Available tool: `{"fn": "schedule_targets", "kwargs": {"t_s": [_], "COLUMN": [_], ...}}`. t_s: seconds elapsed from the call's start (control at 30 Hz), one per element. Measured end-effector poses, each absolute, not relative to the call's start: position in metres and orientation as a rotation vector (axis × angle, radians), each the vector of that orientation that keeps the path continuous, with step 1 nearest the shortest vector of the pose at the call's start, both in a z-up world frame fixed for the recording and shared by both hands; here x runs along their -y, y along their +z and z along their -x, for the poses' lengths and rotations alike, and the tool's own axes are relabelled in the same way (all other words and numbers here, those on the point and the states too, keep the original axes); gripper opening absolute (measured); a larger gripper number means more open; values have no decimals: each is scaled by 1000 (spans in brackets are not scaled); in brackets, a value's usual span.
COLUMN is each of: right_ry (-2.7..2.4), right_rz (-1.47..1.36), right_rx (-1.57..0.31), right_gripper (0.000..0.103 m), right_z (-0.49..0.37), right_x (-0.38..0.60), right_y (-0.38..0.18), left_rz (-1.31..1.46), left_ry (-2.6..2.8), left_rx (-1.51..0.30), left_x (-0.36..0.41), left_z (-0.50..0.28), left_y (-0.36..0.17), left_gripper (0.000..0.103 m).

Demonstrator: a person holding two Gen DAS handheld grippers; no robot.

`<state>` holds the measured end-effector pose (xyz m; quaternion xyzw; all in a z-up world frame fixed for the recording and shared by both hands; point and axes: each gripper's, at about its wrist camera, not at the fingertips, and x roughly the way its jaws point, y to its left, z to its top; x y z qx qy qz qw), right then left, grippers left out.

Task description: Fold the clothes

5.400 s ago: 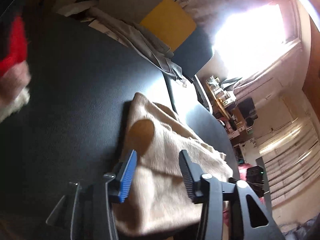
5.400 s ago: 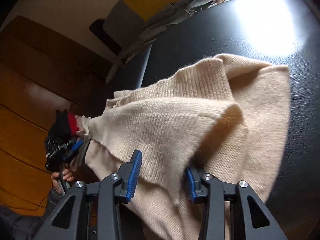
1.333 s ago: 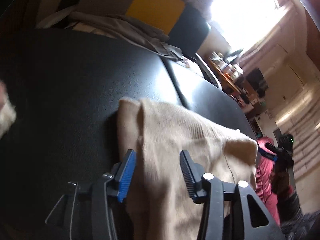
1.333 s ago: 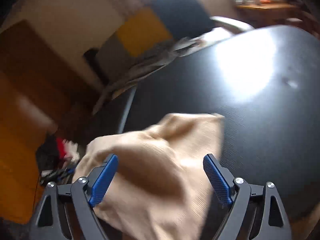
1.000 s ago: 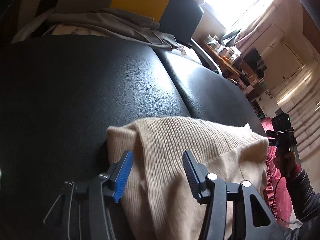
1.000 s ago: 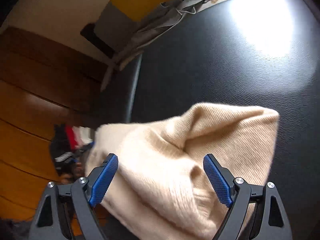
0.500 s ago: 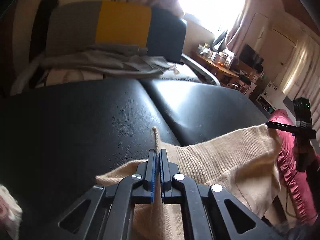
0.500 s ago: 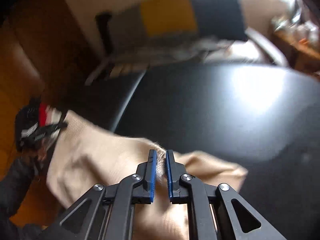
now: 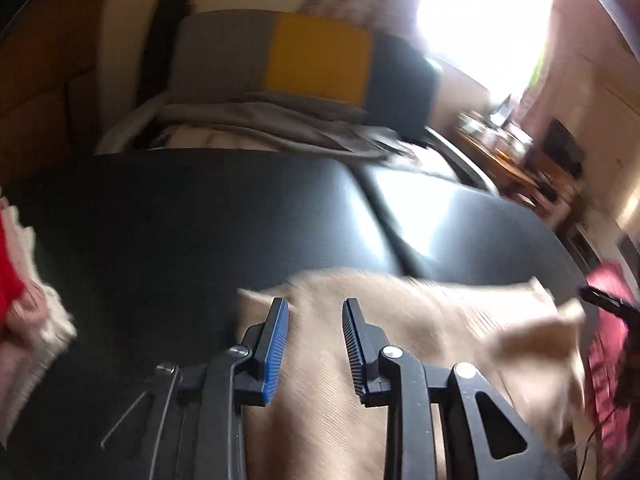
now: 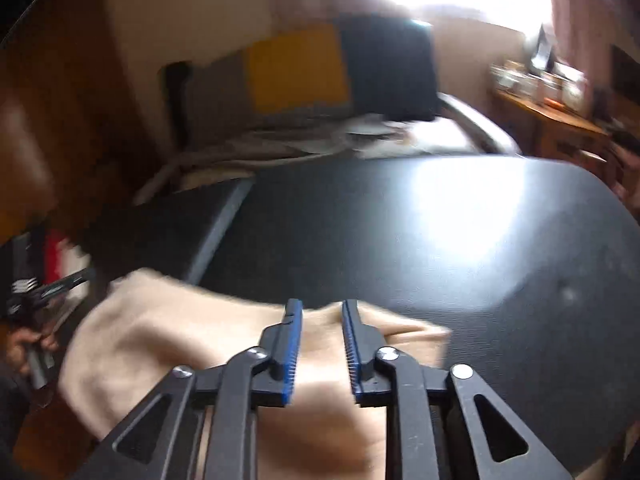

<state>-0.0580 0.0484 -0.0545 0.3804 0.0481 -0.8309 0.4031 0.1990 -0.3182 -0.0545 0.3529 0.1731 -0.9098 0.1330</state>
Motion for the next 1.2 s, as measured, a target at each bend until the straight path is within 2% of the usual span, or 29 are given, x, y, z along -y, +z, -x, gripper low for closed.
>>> {"fn": "schedule_targets", "kwargs": {"t_s": [0.1, 0.13, 0.17, 0.2, 0.23, 0.33, 0.53, 0.63, 0.77, 0.9, 0.97, 1.13, 1.2], "right_ry": [-1907, -1878, -1838, -1807, -1803, -1900, -1871, -1741, -1767, -1876, -1872, -1766, -1763], "right_rz": [-1094, -1139, -1213, -1290, -1331, -1204, -1193, -1262, -1118, -1072, -1138, -1313, -1319], "right_rx": [-75, -63, -49, -66, -118, -253, -154, -23, 75, 12, -57, -236, -315], "right_gripper": [36, 47, 63, 67, 68, 67, 71, 71, 70, 66, 52, 48, 29], "right_z": [36, 31, 30, 30, 26, 16, 42, 51, 68, 102, 126, 160, 159], "right_x": [-39, -38, -34, -28, -24, -14, -2, -21, -54, -58, -41, 14, 25], "right_y": [-72, -79, -91, -108, -124, -132, -134, -119, -74, -53, -67, -117, -124], "left_rz": [-1109, -1160, -1183, -1149, -1106, -1045, -1142, -1147, -1120, -1189, -1228, -1310, -1367], "left_ry": [-2668, -2636, -2610, -2618, -2631, -2647, -2577, -2623, -2768, -2927, -2999, -3155, -3185], "left_rx": [-480, -496, -518, -517, -512, -554, -531, -539, -477, -363, -334, -264, -217], "left_x": [286, 278, 274, 272, 271, 280, 289, 285, 260, 214, 189, 131, 114], "left_z": [-201, -202, -205, -208, -213, -213, -192, -195, -196, -167, -153, -120, -109], "left_y": [-71, -82, -95, -101, -107, -115, -104, -87, -71, -68, -68, -70, -76], "left_gripper": [28, 28, 28, 28, 29, 30, 30, 28, 29, 29, 29, 29, 30]}}
